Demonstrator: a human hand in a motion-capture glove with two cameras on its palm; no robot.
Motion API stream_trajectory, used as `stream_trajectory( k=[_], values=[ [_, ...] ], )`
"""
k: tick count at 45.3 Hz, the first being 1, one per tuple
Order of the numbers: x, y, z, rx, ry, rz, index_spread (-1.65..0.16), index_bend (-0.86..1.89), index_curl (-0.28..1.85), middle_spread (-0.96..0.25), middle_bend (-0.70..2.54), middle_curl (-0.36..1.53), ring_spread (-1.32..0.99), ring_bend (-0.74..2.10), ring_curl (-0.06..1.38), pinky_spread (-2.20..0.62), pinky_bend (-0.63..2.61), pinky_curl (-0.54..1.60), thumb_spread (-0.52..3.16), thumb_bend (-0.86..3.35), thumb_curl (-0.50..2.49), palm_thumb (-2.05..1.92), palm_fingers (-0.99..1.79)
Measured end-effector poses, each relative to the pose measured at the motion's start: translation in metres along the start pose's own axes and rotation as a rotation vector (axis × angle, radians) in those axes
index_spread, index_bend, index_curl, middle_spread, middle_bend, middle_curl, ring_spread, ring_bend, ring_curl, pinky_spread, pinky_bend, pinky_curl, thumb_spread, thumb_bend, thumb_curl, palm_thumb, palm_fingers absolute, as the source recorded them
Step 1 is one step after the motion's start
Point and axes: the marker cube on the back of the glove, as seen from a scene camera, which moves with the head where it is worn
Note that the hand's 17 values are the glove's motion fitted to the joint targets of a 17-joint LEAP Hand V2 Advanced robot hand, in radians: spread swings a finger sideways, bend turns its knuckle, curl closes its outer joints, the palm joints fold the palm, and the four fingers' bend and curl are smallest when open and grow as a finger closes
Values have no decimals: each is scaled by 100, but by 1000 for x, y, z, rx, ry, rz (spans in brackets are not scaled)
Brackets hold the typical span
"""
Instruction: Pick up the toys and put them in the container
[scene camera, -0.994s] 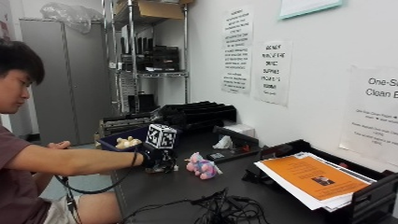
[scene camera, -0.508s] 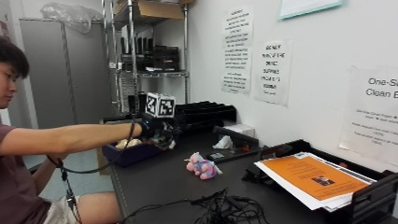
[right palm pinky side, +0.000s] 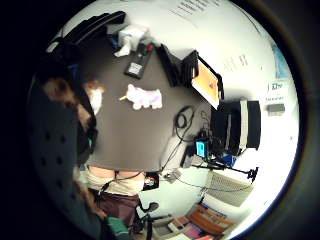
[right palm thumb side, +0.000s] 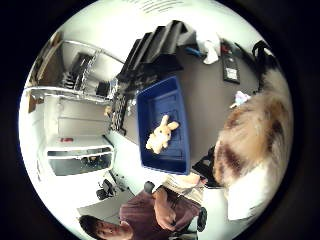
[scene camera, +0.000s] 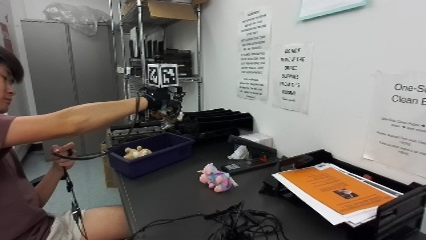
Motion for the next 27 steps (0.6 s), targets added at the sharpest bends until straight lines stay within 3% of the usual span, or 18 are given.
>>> stream_trajectory(
  k=[15,27],
  values=[
    [-169,-39,10,-34,8,-260,-44,72,108,-28,101,83,-40,106,57,-35,116,47,44,2,96,72,81],
    [-242,-42,33,-39,-84,-488,-45,68,115,-27,97,86,-39,102,59,-34,122,49,43,0,101,71,68]
  ],
)
